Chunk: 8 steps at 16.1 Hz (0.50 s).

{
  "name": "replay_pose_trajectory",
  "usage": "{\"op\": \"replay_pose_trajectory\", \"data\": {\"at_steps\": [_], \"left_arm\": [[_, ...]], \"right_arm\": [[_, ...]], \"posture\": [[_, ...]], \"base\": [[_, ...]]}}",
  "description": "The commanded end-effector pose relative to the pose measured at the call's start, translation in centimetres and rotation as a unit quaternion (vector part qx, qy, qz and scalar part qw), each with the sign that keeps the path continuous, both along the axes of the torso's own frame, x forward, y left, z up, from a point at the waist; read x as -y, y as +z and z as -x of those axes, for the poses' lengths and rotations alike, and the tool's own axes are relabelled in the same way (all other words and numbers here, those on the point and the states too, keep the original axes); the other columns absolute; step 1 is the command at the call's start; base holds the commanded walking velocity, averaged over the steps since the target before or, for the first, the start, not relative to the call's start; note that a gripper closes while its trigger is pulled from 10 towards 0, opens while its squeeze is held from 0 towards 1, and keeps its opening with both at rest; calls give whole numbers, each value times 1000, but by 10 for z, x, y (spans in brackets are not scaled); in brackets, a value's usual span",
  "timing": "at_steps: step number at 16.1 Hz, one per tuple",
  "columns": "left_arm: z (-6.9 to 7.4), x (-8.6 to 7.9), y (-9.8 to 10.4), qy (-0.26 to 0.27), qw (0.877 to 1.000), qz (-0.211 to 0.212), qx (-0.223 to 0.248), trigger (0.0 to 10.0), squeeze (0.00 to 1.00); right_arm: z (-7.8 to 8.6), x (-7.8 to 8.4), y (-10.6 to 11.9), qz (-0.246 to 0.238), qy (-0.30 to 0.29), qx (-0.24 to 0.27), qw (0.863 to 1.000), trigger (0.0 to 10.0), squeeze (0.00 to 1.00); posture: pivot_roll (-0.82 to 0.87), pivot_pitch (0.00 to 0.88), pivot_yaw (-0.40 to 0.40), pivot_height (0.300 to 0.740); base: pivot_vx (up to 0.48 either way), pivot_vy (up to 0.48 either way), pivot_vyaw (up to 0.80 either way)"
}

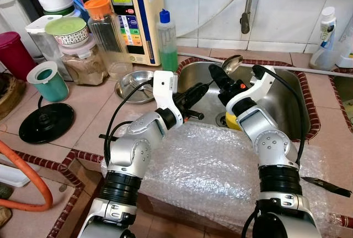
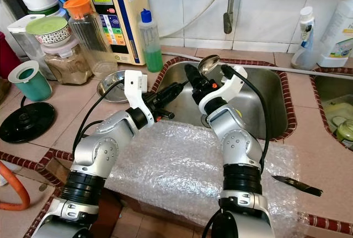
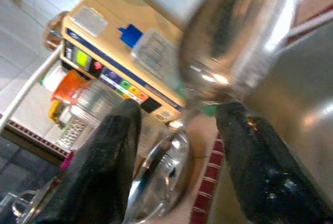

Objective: Kitchen organization

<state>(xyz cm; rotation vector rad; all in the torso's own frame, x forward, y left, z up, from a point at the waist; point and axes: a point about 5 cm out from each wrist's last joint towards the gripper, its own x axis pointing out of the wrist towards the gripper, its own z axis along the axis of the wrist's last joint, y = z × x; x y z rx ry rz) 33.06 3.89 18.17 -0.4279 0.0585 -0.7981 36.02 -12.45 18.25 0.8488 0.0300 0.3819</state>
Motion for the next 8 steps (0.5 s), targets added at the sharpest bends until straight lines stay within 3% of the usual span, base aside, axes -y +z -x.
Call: {"op": "replay_pose_trajectory", "data": {"at_steps": [1,8], "left_arm": [[2,1,7,-11,1000,7,13,0,0],[6,3,6,-20,1000,9,12,0,0]], "right_arm": [[-3,-5,6,-4,6,2,1000,0,0],[-10,-13,4,-21,17,-12,1000,0,0]], "posture": [[11,0,128,740],[18,0,122,740]], "base": [[0,0,0],[0,0,0]]}}
